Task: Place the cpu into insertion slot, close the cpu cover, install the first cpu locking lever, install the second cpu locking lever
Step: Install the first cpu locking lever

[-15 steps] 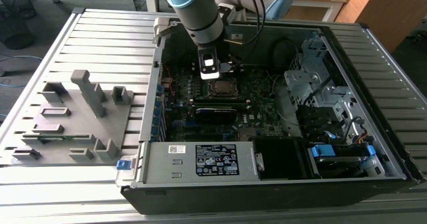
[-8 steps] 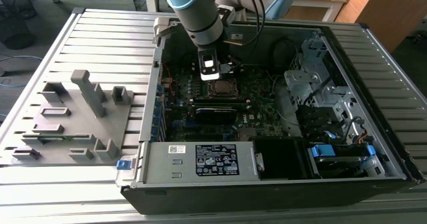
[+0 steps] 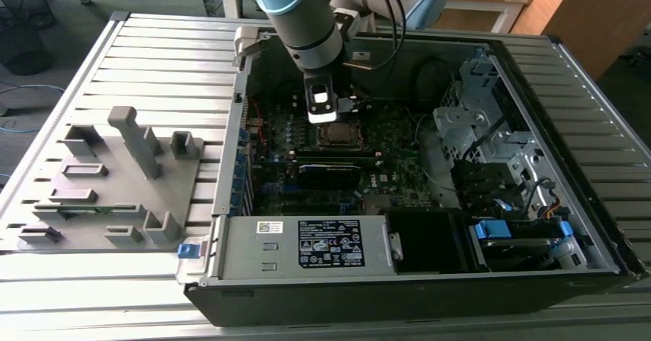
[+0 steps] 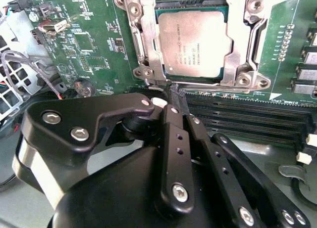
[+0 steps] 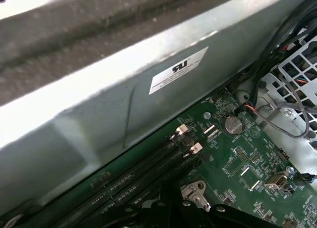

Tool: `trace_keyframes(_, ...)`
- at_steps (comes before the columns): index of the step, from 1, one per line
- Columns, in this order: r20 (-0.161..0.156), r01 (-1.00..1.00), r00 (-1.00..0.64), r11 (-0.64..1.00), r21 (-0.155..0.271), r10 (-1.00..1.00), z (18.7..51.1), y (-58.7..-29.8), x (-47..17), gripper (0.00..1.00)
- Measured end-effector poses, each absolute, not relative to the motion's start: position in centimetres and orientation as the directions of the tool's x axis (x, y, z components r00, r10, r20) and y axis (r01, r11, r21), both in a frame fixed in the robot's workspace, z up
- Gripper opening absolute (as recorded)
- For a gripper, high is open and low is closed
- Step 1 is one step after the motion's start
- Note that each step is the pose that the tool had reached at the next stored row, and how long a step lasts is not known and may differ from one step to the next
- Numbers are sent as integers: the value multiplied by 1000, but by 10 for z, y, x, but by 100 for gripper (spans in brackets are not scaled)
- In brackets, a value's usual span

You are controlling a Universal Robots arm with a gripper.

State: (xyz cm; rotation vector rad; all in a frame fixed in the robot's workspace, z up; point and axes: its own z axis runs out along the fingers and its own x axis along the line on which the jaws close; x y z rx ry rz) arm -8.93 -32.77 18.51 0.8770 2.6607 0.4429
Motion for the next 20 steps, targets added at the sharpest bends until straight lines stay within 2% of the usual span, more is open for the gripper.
trace_keyframes(20, -185, 520, -767, 765, 380, 614, 185, -328, -82, 10)
